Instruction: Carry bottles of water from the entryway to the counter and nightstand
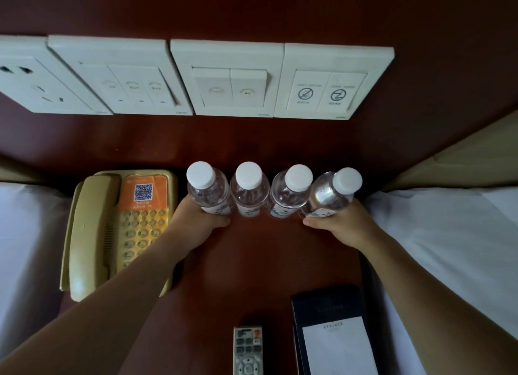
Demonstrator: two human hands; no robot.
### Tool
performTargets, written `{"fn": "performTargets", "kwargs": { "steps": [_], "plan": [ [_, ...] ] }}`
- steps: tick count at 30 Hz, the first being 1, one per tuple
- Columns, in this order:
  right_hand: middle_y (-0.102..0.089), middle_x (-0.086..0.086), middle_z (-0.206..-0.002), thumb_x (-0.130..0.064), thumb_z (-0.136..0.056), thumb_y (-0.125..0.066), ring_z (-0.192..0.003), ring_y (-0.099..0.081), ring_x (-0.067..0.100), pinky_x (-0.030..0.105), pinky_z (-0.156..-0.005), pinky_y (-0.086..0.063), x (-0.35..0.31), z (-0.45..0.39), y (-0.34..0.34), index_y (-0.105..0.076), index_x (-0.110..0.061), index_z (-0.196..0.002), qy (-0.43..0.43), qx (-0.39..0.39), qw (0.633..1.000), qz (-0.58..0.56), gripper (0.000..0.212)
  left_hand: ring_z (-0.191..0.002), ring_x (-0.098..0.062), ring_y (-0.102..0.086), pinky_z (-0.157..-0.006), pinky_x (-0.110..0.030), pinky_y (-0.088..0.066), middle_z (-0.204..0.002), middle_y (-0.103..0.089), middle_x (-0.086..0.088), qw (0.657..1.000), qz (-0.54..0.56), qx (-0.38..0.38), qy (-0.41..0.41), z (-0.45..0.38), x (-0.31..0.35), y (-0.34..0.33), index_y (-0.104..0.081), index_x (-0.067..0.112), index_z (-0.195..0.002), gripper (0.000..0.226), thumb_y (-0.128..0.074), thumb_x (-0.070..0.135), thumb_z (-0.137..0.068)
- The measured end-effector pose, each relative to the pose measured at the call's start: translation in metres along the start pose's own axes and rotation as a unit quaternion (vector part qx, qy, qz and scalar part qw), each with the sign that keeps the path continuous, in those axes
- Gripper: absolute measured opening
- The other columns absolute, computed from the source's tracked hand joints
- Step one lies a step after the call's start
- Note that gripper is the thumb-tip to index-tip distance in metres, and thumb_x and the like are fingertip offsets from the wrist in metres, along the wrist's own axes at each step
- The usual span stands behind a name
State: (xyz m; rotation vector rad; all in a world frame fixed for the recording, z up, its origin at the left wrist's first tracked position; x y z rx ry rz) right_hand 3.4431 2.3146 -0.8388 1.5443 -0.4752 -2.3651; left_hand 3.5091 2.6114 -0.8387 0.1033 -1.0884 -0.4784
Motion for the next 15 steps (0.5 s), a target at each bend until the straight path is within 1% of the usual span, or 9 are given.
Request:
{"fn": "performTargets", "kwargs": {
  "steps": [3,6,9,10,11,12,13,14,15],
  "plan": [
    [-0.072,-0.008,-0.099,-0.011,-0.066,-0.090,-0.099,-0.068,0.009,0.034,-0.093,-0.053,0.001,-0.001,0.000,-0.067,-0.021,-0.104,-0.001,0.003,1.000,0.000,0.045,-0.086,-0.012,-0.069,-0.075,-0.029,-0.051,-0.092,-0.076,0.000,1.000,0.008,-0.001,0.005,-0.001,-0.001,0.000,-0.073,0.018,-0.093,0.041,-0.079,-0.012,-0.065],
    [-0.072,-0.008,-0.099,-0.010,-0.066,-0.090,-0.098,-0.068,0.009,0.031,-0.090,-0.053,0.002,-0.003,0.000,-0.067,-0.021,-0.103,-0.002,0.007,1.000,-0.005,0.045,-0.089,-0.014,-0.069,-0.079,-0.031,-0.052,-0.095,-0.076,-0.002,1.000,0.018,-0.001,0.009,-0.002,-0.002,-0.001,-0.073,0.016,-0.097,0.043,-0.079,-0.012,-0.064],
    [-0.073,-0.010,-0.096,-0.010,-0.067,-0.089,-0.094,-0.068,0.001,0.026,-0.086,-0.051,-0.003,0.001,-0.002,-0.068,-0.027,-0.098,0.008,0.004,1.000,-0.011,0.041,-0.091,-0.016,-0.070,-0.083,-0.035,-0.054,-0.097,-0.076,-0.003,1.000,0.018,-0.004,0.007,0.002,0.000,-0.001,-0.072,0.013,-0.101,0.046,-0.079,-0.012,-0.064],
    [-0.073,-0.011,-0.096,-0.010,-0.067,-0.089,-0.094,-0.068,-0.001,0.027,-0.088,-0.052,-0.004,0.003,-0.003,-0.068,-0.029,-0.098,0.007,-0.002,1.000,-0.007,0.042,-0.092,-0.017,-0.070,-0.084,-0.037,-0.055,-0.097,-0.076,-0.003,1.000,0.019,-0.008,0.009,0.002,-0.001,-0.001,-0.072,0.013,-0.102,0.047,-0.081,-0.011,-0.062],
    [-0.073,-0.011,-0.100,-0.011,-0.067,-0.089,-0.097,-0.067,-0.003,0.030,-0.092,-0.053,-0.003,0.004,-0.004,-0.068,-0.028,-0.103,0.000,-0.011,1.000,0.002,0.045,-0.095,-0.019,-0.071,-0.086,-0.038,-0.056,-0.098,-0.076,-0.003,1.000,0.019,-0.017,0.008,0.002,-0.001,0.001,-0.071,0.014,-0.105,0.051,-0.082,-0.007,-0.060],
    [-0.072,-0.010,-0.107,-0.016,-0.066,-0.090,-0.101,-0.066,-0.002,0.034,-0.098,-0.052,-0.001,0.004,-0.005,-0.066,-0.026,-0.111,-0.006,-0.022,1.000,-0.003,0.052,-0.099,-0.018,-0.070,-0.087,-0.039,-0.056,-0.102,-0.076,-0.003,0.999,0.020,-0.032,0.008,0.004,-0.001,0.002,-0.067,0.015,-0.110,0.058,-0.084,-0.001,-0.057],
    [-0.069,-0.010,-0.116,-0.023,-0.062,-0.091,-0.108,-0.064,0.000,0.038,-0.102,-0.050,-0.002,0.007,-0.004,-0.062,-0.026,-0.122,-0.023,-0.027,0.999,-0.002,0.067,-0.102,-0.018,-0.069,-0.088,-0.038,-0.056,-0.107,-0.073,-0.001,0.999,0.016,-0.039,0.015,0.010,0.004,0.003,-0.062,0.017,-0.118,0.069,-0.085,0.003,-0.055],
    [-0.065,-0.009,-0.125,-0.032,-0.056,-0.092,-0.115,-0.061,0.003,0.041,-0.105,-0.048,-0.002,0.009,-0.004,-0.054,-0.027,-0.131,-0.027,-0.021,0.999,-0.015,0.085,-0.105,-0.017,-0.066,-0.089,-0.038,-0.055,-0.112,-0.069,0.003,0.999,0.021,-0.036,0.017,0.020,0.007,0.004,-0.054,0.020,-0.125,0.079,-0.088,0.004,-0.055],
    [-0.059,-0.008,-0.133,-0.038,-0.051,-0.092,-0.122,-0.057,0.006,0.043,-0.107,-0.046,-0.006,0.016,-0.002,-0.045,-0.029,-0.139,-0.043,0.001,0.999,-0.024,0.101,-0.107,-0.015,-0.061,-0.089,-0.037,-0.052,-0.118,-0.063,0.008,0.999,0.011,-0.014,0.027,0.033,0.011,0.006,-0.046,0.024,-0.131,0.088,-0.089,0.002,-0.057]
  ]
}}
Point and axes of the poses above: each hand's wrist, its own z-axis away from the middle knuckle, its own y-axis out of the back of the hand, x = y × z, the point moved 4 cm from there along -z, towards the middle knuckle
